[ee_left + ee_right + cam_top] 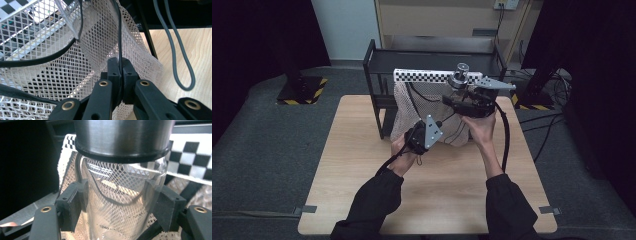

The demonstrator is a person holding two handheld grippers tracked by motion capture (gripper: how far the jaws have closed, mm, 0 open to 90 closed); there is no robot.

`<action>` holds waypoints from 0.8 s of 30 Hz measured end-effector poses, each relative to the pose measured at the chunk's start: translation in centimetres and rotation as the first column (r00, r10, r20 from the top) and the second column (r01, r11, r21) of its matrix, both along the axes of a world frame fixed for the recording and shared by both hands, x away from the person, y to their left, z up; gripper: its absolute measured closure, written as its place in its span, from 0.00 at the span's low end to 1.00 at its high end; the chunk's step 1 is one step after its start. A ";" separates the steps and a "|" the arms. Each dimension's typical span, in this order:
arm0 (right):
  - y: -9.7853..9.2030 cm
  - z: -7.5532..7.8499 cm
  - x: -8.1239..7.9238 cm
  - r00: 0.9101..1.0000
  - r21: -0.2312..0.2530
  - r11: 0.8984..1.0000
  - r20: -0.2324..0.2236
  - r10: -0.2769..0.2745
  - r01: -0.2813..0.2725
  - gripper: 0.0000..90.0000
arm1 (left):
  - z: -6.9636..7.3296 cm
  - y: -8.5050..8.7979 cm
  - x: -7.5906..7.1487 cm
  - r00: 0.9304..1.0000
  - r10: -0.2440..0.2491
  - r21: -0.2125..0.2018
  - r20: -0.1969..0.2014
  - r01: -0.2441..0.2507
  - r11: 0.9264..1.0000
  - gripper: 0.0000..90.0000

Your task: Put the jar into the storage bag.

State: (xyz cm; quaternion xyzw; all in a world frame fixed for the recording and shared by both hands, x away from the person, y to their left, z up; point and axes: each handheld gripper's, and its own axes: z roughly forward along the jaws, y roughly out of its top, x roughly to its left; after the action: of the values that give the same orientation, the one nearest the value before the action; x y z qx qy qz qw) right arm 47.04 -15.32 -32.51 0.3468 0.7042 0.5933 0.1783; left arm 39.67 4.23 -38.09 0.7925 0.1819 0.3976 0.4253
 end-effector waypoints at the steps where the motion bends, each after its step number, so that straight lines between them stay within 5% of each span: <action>1: 0.1 -0.1 -0.2 1.000 -0.011 1.000 -0.001 -0.018 0.018 0.35 | 0.0 0.0 0.0 1.000 0.000 0.001 0.003 0.000 1.000 0.97; 6: 1.1 -0.7 -1.4 0.993 -0.085 0.990 0.041 -0.109 0.113 0.35 | 0.3 -0.2 -0.4 1.000 0.000 -0.005 0.021 0.000 1.000 0.97; 10: 1.5 -1.0 -1.5 0.986 -0.081 0.983 0.061 -0.158 0.162 0.35 | 0.4 -0.2 -0.5 1.000 -0.001 -0.008 0.024 0.001 1.000 0.97; 14: 1.6 -1.2 -1.5 0.983 -0.060 0.982 0.056 -0.174 0.178 0.33 | 0.3 -0.2 -0.5 1.000 -0.002 -0.011 0.026 0.003 1.000 0.97; 18: 1.9 -1.4 -1.5 0.977 -0.120 0.971 0.072 -0.201 0.208 0.34 | 0.4 -0.4 -0.6 0.999 0.000 -0.019 0.050 0.001 1.000 0.97; 24: 1.9 -1.6 -1.6 0.975 -0.125 0.968 0.078 -0.208 0.216 0.35 | 0.5 -0.5 -0.9 0.994 0.009 -0.037 0.108 -0.005 0.999 0.98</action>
State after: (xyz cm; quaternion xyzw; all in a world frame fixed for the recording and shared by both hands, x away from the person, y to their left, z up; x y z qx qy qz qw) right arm 45.43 -13.45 -34.08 0.3882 0.6948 0.5337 0.2859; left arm 38.73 3.74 -37.62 0.7612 0.1684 0.4380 0.4476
